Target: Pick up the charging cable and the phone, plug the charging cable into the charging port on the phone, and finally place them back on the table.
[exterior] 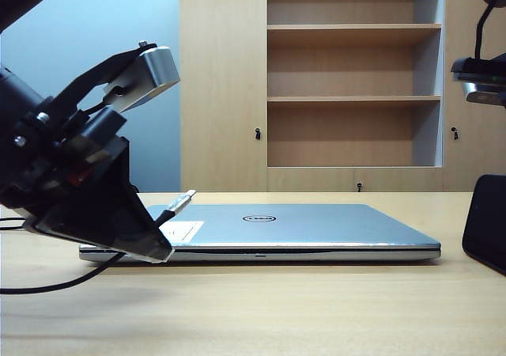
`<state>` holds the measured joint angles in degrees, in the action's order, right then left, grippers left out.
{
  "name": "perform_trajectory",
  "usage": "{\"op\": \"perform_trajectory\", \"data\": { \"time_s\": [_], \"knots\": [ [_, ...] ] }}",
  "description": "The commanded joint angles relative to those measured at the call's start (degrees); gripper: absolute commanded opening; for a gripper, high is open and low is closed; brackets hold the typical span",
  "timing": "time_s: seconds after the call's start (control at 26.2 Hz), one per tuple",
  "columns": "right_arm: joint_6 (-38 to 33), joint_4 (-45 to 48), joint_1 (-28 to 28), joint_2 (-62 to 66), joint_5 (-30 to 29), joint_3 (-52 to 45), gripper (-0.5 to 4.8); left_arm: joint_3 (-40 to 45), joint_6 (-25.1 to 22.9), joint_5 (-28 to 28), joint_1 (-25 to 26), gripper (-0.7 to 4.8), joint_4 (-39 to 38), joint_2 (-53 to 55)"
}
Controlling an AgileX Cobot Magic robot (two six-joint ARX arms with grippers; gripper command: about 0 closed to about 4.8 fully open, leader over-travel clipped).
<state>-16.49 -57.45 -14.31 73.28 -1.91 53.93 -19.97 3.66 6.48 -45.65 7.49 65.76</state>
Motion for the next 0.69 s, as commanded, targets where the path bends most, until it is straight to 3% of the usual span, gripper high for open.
{"op": "perform_trajectory", "data": {
  "time_s": [0.04, 0.19, 0.46, 0.5, 0.57, 0.69],
  "knots": [
    [0.0, 0.4, 0.0, 1.7, -3.3, -0.3, 0.19, -0.1, -0.2, 0.2, 0.0, -0.06, 0.4, -0.2],
    [0.0, 0.5, 0.0, 4.2, -4.7, -0.3, 1.00, -0.1, -0.2, 0.2, 0.0, -0.06, 0.6, -0.2],
    [0.0, 0.9, -0.1, 7.3, -4.4, -0.4, 1.12, -0.1, -0.2, 0.2, 0.0, -0.06, 1.6, -0.2],
    [0.0, 1.0, -0.1, 7.5, -4.4, -0.4, 1.02, -0.1, -0.2, 0.2, 0.0, -0.06, 1.6, -0.2],
    [0.0, 1.0, 0.0, 7.8, -4.0, -0.4, 0.11, -0.1, -0.2, 0.2, 0.0, -0.06, 1.6, -0.2],
    [0.0, 0.5, 0.0, 7.7, -4.3, 0.1, -0.06, -0.1, -0.2, 0.2, 0.0, -0.06, 1.4, -0.2]
  ]
}}
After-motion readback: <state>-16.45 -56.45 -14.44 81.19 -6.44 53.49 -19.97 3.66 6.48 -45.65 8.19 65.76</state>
